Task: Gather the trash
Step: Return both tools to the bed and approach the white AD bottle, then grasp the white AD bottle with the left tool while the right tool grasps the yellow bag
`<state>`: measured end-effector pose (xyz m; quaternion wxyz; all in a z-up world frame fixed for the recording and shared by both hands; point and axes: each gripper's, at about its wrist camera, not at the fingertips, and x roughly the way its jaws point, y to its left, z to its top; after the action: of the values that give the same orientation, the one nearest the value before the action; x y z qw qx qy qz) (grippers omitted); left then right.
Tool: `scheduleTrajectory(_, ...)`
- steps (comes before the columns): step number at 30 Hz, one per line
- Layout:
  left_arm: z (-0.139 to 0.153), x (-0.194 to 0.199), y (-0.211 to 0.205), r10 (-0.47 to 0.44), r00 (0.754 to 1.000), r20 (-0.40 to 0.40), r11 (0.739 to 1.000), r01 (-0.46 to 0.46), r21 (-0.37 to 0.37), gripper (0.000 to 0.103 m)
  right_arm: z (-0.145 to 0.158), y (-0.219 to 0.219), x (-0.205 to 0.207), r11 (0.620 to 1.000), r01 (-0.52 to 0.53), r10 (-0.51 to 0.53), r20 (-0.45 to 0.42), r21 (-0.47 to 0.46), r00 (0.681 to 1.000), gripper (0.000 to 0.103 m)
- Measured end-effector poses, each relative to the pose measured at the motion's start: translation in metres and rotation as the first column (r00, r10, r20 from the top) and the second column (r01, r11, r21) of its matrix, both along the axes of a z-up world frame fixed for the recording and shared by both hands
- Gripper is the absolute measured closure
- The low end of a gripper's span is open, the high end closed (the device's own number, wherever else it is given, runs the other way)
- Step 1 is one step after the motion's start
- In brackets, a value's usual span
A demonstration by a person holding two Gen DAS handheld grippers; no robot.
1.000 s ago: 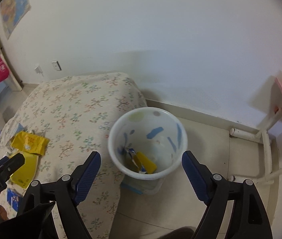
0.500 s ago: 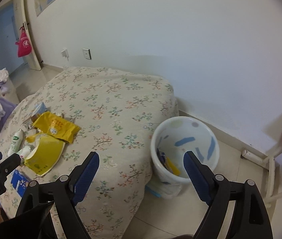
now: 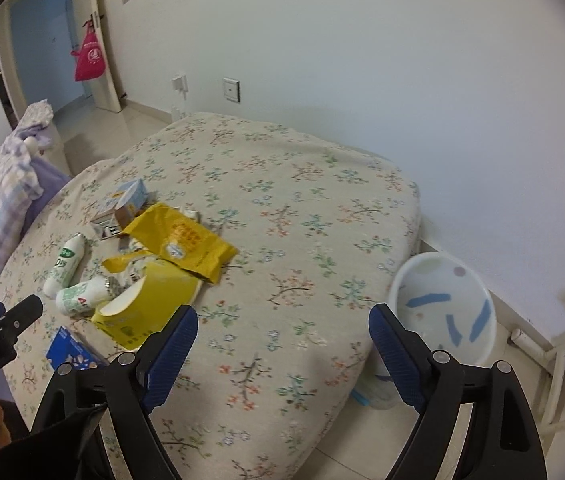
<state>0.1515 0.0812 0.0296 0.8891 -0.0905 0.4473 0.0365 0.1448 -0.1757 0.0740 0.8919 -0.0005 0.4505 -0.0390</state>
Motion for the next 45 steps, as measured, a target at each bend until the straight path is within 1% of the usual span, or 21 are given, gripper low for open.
scheduleTrajectory(6, -0.017, 0.011, 0.036, 0.079, 0.996, -0.039, 0.997, -0.079, -0.015, 0.004, -0.009, 0.030, 0.019, 0.999, -0.039, 0.040, -0.015, 0.004, 0.999, 0.014)
scheduleTrajectory(9, -0.027, 0.019, 0.052, 0.117, 0.991, -0.065, 0.992, -0.119, -0.037, 0.004, -0.015, 0.043, 0.031, 0.998, -0.058, 0.058, -0.021, 0.005, 0.998, 0.014)
scheduleTrajectory(13, -0.043, 0.031, 0.075, 0.173, 0.981, -0.090, 0.979, -0.182, -0.094, 0.004, -0.026, 0.058, 0.047, 0.997, -0.077, 0.077, -0.027, 0.008, 0.997, 0.014)
scheduleTrajectory(16, -0.054, 0.041, 0.086, 0.208, 0.973, -0.103, 0.971, -0.219, -0.101, 0.004, -0.035, 0.068, 0.058, 0.996, -0.093, 0.093, -0.035, 0.004, 0.995, 0.014)
scheduleTrajectory(19, -0.062, 0.050, 0.091, 0.235, 0.968, -0.093, 0.965, -0.243, -0.093, 0.004, -0.044, 0.077, 0.070, 0.994, -0.111, 0.110, -0.043, 0.000, 0.993, 0.014)
scheduleTrajectory(21, -0.068, 0.054, 0.093, 0.242, 0.966, -0.088, 0.962, -0.250, -0.107, 0.004, -0.049, 0.083, 0.077, 0.993, -0.116, 0.116, -0.040, 0.000, 0.992, 0.014)
scheduleTrajectory(22, -0.072, 0.056, 0.094, 0.241, 0.966, -0.091, 0.959, -0.251, -0.129, 0.006, -0.051, 0.086, 0.081, 0.993, -0.119, 0.119, -0.039, 0.004, 0.992, 0.014)
scheduleTrajectory(23, -0.074, 0.057, 0.094, 0.241, 0.966, -0.095, 0.957, -0.252, -0.142, 0.010, -0.053, 0.088, 0.084, 0.993, -0.121, 0.121, -0.040, 0.009, 0.992, 0.014)
scheduleTrajectory(25, -0.080, 0.063, 0.093, 0.237, 0.966, -0.107, 0.952, -0.253, -0.171, 0.014, -0.059, 0.094, 0.091, 0.992, -0.125, 0.126, -0.042, 0.018, 0.991, 0.014)
scheduleTrajectory(30, -0.088, 0.071, 0.090, 0.244, 0.964, -0.107, 0.948, -0.260, -0.183, 0.024, -0.070, 0.108, 0.104, 0.990, -0.139, 0.139, -0.033, -0.004, 0.990, 0.016)
scheduleTrajectory(33, -0.092, 0.074, 0.088, 0.248, 0.963, -0.106, 0.947, -0.264, -0.183, 0.030, -0.076, 0.115, 0.111, 0.990, -0.143, 0.142, -0.034, -0.004, 0.989, 0.024)
scheduleTrajectory(35, -0.096, 0.077, 0.087, 0.245, 0.962, -0.117, 0.947, -0.264, -0.185, 0.042, -0.079, 0.117, 0.115, 0.990, -0.141, 0.141, -0.034, 0.000, 0.989, 0.034)
scheduleTrajectory(36, -0.098, 0.078, 0.086, 0.244, 0.962, -0.126, 0.947, -0.264, -0.184, 0.045, -0.081, 0.118, 0.117, 0.990, -0.140, 0.140, -0.033, 0.003, 0.990, 0.037)
scheduleTrajectory(38, -0.101, 0.080, 0.086, 0.246, 0.961, -0.125, 0.948, -0.265, -0.174, 0.048, -0.083, 0.120, 0.119, 0.990, -0.139, 0.139, -0.029, 0.000, 0.990, 0.050)
scheduleTrajectory(39, -0.100, 0.080, 0.085, 0.248, 0.962, -0.117, 0.950, -0.265, -0.165, 0.049, -0.083, 0.120, 0.119, 0.990, -0.138, 0.138, -0.025, -0.002, 0.990, 0.052)
scheduleTrajectory(41, -0.100, 0.081, 0.084, 0.241, 0.964, -0.115, 0.954, -0.257, -0.152, 0.052, -0.082, 0.120, 0.119, 0.990, -0.139, 0.139, -0.019, -0.002, 0.990, 0.063)
scheduleTrajectory(42, -0.100, 0.081, 0.084, 0.236, 0.965, -0.114, 0.956, -0.252, -0.150, 0.055, -0.082, 0.120, 0.119, 0.990, -0.141, 0.141, -0.016, -0.002, 0.990, 0.066)
scheduleTrajectory(43, -0.099, 0.080, 0.084, 0.233, 0.966, -0.112, 0.957, -0.248, -0.149, 0.056, -0.082, 0.120, 0.120, 0.990, -0.142, 0.142, -0.013, -0.005, 0.990, 0.073)
scheduleTrajectory(44, -0.099, 0.080, 0.083, 0.230, 0.967, -0.112, 0.958, -0.245, -0.152, 0.059, -0.081, 0.120, 0.120, 0.989, -0.145, 0.145, -0.012, -0.008, 0.989, 0.078)
scheduleTrajectory(45, -0.099, 0.080, 0.084, 0.227, 0.968, -0.112, 0.958, -0.242, -0.156, 0.059, -0.080, 0.120, 0.119, 0.989, -0.150, 0.150, -0.008, -0.010, 0.989, 0.079)
